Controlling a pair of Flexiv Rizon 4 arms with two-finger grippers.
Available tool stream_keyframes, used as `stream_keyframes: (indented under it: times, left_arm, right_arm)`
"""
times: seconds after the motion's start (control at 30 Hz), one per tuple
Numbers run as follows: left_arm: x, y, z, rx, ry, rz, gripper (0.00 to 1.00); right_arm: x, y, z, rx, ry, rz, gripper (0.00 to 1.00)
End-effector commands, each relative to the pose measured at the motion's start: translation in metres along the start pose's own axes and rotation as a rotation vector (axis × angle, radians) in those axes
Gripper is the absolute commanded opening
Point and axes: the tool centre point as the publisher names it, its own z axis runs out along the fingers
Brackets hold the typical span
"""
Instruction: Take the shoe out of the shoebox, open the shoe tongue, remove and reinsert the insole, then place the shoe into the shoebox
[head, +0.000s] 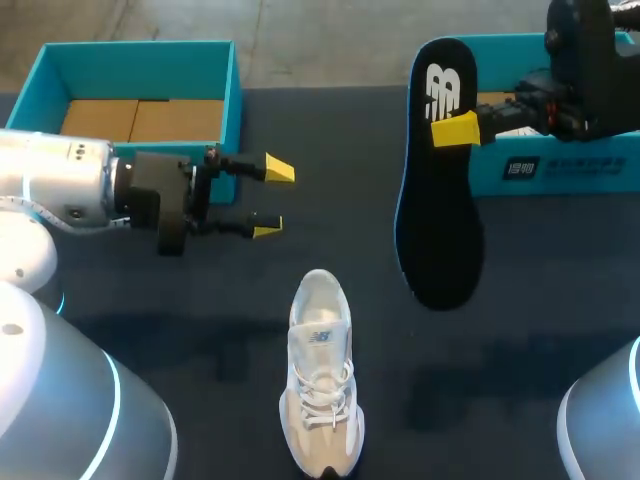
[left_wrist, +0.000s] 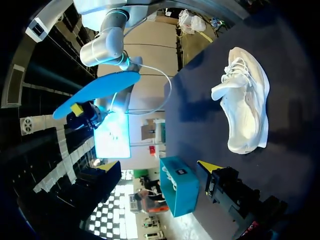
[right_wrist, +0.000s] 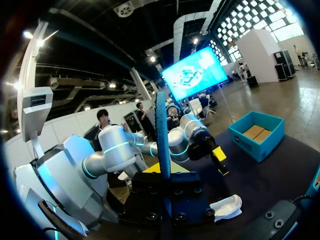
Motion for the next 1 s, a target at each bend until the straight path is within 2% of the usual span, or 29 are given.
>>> stream_keyframes:
  times: [0.03,0.23,0.4,0.57,1.0]
  left_arm:
    - [-0.002,0.008,-0.007,0.0,-0.065,0.021,1.0]
    - [-0.01,0.024,-0.015,0.005,-0.129,0.043,1.0]
    - [-0.012,0.026,-0.014,0.006,-0.129,0.058,1.0]
    - [-0.012,0.026,-0.014,0.006,-0.129,0.058,1.0]
    - [-0.012,0.026,-0.014,0.006,-0.129,0.058,1.0]
  right_arm:
    - [-0.002,0.001,0.002,0.003,0.001,0.002,0.0]
    - [-0.002,0.001,0.002,0.003,0.001,0.002,0.0]
    - [-0.002,0.001,0.002,0.003,0.001,0.002,0.0]
    - [-0.034,0.011,0.005,0.041,0.062,0.118,0.0]
    - [-0.137,0.02,0.005,-0.007,0.163,0.381,0.0]
